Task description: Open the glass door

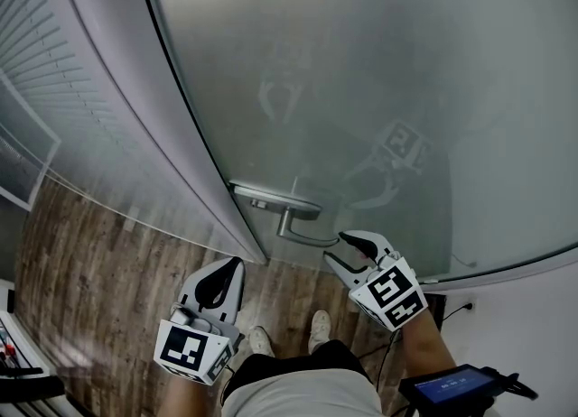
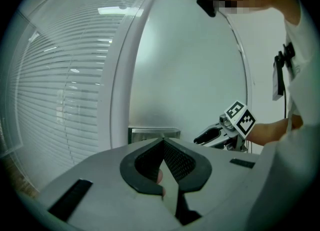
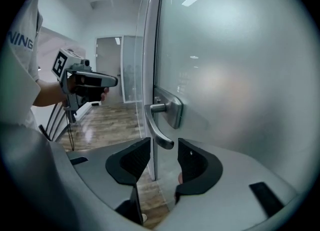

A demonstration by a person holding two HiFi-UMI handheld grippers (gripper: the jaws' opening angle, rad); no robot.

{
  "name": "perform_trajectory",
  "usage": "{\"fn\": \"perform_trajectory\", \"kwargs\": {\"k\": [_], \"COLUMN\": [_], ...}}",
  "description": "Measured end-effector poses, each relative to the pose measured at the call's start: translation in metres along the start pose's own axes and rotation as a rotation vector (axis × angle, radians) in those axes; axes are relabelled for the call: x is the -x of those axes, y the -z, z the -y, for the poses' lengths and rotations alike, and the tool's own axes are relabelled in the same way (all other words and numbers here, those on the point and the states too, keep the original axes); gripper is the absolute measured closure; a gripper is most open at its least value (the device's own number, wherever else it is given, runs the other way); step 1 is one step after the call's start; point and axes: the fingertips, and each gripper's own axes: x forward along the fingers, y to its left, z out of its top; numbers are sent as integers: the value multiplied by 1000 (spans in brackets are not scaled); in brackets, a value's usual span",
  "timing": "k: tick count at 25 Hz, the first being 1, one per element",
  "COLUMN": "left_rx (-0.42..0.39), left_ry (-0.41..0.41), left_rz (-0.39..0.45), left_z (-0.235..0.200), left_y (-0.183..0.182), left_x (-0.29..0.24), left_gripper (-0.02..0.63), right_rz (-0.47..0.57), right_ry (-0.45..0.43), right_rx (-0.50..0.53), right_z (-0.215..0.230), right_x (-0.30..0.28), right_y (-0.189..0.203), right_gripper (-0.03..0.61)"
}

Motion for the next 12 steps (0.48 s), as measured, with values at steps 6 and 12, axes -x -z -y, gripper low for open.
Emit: {"fn": "perform_trajectory", "kwargs": {"k": [6,12], "left_rx": [-12,-14], "left_ry": [16,21], "left_rz": [-6,-8], "left_z": [0,-4], "left_y": [-2,-2], "left_x": [-1,-1], "left_gripper": [615,615], "right_rz": [18,16], "right_ry": [13,24], "right_rx": [-29,-42], "right_z": [1,4], "right_x": [1,0], "right_y": [-2,-1], "right_gripper": [465,469]}}
